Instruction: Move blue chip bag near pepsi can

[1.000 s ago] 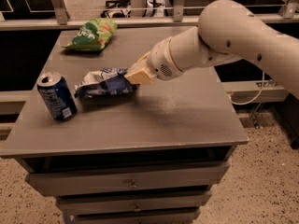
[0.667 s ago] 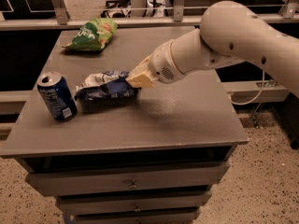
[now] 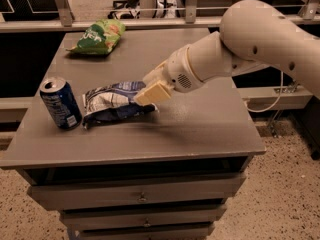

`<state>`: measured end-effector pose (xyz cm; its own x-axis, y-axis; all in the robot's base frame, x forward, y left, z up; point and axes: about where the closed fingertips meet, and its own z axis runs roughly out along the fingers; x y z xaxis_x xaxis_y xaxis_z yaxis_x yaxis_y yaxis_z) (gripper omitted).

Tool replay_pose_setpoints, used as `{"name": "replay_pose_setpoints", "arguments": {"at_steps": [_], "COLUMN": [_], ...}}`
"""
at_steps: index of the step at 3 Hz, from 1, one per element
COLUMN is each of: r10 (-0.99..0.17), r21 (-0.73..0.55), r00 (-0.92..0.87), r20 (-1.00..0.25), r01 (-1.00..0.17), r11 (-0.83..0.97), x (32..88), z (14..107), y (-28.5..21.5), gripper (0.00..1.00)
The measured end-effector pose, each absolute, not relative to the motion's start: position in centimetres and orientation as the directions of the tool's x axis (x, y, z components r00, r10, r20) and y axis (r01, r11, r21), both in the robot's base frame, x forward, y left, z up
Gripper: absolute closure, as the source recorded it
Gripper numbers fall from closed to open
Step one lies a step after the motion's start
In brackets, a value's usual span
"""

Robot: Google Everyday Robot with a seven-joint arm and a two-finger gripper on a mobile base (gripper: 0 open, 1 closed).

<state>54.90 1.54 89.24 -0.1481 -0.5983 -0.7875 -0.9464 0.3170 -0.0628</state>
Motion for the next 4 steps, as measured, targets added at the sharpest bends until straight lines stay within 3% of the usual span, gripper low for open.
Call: {"name": "replay_pose_setpoints", "arguments": {"at_steps": [1,2,4], "r10": [-0.600,-0.584,-0.560], "r21": [-0.040,-0.040,-0.189], "r00": [-0.166,-0.195,-0.271], "r20": [-0.783,-0.788,-0.783], "r01": [-0.949,-0.930,-0.754], "r11": [0.314,0.365,0.629], "x": [53.9,53.9,57.1], "z": [89.3,89.6,90.9], "y": [0.9,-0.6,-10.0], "gripper": [0.00,0.00,0.00]}}
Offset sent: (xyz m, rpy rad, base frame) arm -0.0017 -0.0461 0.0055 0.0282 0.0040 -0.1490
